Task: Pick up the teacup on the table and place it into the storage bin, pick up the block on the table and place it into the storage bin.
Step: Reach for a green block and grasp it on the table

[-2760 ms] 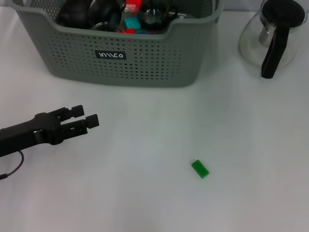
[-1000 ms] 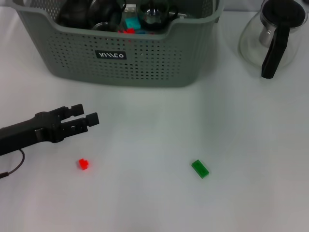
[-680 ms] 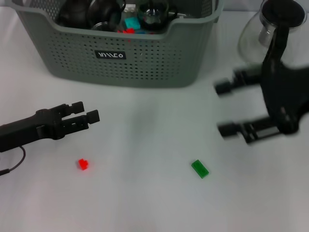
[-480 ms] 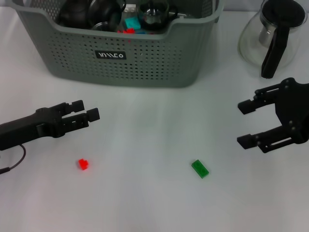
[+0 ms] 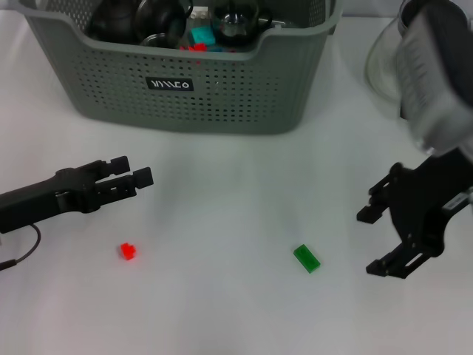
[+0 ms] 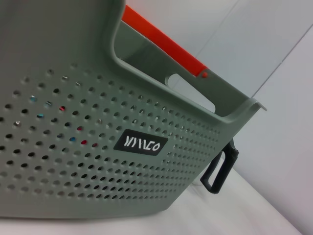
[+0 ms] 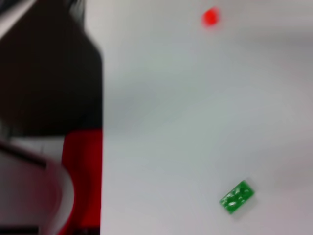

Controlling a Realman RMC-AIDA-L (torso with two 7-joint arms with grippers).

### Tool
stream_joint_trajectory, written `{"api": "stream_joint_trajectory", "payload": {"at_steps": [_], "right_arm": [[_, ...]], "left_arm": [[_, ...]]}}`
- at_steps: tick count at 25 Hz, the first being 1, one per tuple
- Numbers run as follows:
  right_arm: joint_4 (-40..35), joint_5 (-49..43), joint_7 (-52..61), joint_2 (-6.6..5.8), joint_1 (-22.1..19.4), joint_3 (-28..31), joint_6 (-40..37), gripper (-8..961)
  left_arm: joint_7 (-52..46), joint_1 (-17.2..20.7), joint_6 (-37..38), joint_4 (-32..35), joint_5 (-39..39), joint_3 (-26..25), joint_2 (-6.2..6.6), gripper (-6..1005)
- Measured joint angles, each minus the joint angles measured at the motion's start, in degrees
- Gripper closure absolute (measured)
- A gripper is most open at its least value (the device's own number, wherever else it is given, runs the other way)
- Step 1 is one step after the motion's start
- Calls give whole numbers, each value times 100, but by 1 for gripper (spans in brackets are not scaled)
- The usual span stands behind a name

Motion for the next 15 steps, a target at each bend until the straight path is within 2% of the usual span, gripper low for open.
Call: {"api": "stream_joint_trajectory", "payload": {"at_steps": [6, 15], "right_arm": [[142, -1, 14, 24, 147, -851, 387, 190], [632, 25, 90, 31, 168, -2195, 1686, 192]], "left_arm": [[27, 10, -1, -34, -9, -1, 1, 225], [24, -36, -1, -37, -11, -1, 2, 225]]}}
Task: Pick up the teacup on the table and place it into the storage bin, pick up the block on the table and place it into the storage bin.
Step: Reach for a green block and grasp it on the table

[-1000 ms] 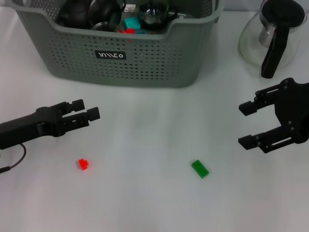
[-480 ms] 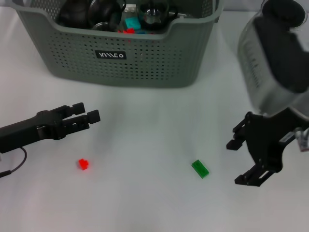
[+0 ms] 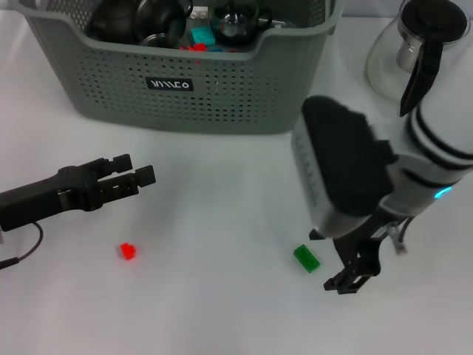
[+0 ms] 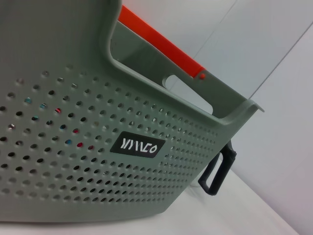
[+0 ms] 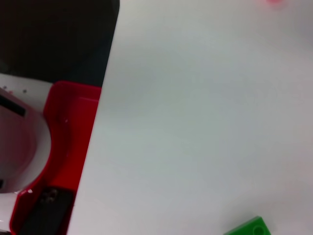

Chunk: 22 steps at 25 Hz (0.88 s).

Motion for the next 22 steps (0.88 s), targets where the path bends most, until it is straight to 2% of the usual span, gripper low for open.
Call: {"api": "stream_joint_trajectory", "payload": {"at_steps": [2, 10, 16, 22], "right_arm": [[108, -18, 68, 0, 35, -345, 337, 192], [500, -66, 80, 1, 223, -815, 854, 193], [913, -60, 80, 20, 407, -963, 1116, 192], [942, -54, 91, 26, 420, -1005, 1186, 192]], "left_arm": [[-1, -3, 0, -5, 0, 0, -4, 225], [-4, -2, 0, -7, 3, 0, -9, 226], [-4, 5, -5, -7, 6, 1, -19, 226], [-23, 3, -8, -7, 4, 0, -8, 227]]}}
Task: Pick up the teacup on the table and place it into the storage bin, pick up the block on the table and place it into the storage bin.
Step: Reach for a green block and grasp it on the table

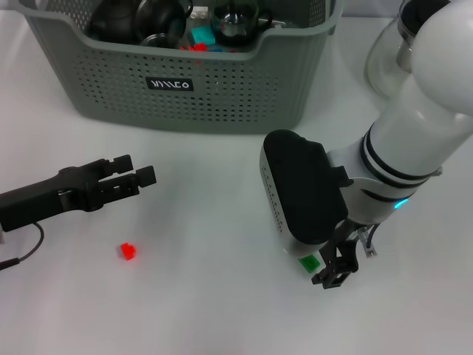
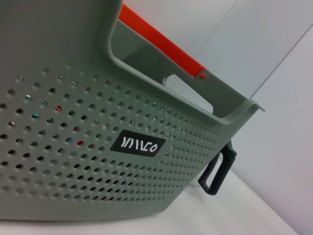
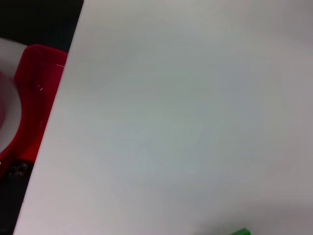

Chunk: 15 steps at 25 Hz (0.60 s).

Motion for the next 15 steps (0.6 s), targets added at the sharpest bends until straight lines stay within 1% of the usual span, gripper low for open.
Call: {"api": "stream_joint_trajectory", "payload": {"at_steps": [15], "right_arm": [[3, -61, 52, -17, -3, -19, 183, 193]], "left_arm": [[-6, -2, 0, 0, 20, 0, 7, 227]]}}
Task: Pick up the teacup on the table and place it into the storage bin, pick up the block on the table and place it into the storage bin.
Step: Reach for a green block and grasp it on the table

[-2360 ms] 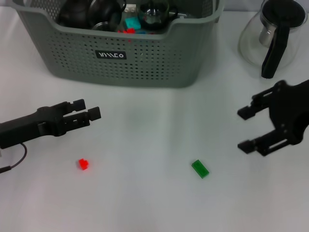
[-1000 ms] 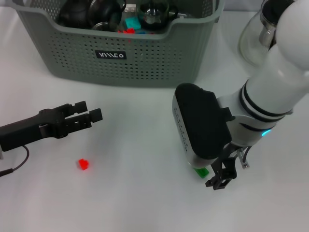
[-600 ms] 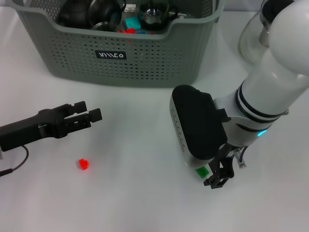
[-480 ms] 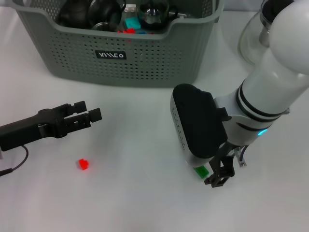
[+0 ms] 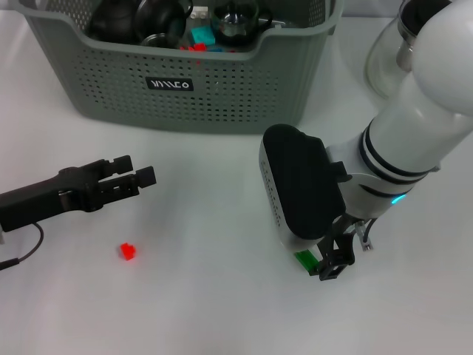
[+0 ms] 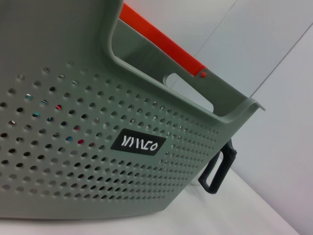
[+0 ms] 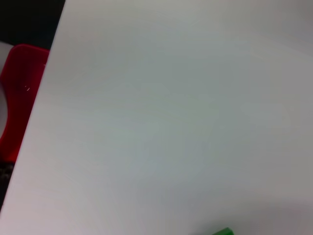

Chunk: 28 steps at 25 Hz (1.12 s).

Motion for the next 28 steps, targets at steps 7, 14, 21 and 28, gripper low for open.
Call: {"api": "stream_joint_trajectory", "payload": {"at_steps": [7, 14, 21, 28], "right_arm": [[94, -3, 42, 5, 13, -37, 191, 193], [141, -5, 165, 9, 32, -49, 403, 192], [120, -10, 291, 12, 51, -51, 740, 192], [123, -84, 555, 8, 93, -45, 975, 193]], "left_arm": [[-2, 23, 1, 0, -5, 0, -7, 228], [-2, 30, 0, 0, -5, 0, -9, 228], [-2, 21, 0, 0, 0, 0, -9, 229], [10, 52, 1, 0, -9, 0, -11, 229]]}}
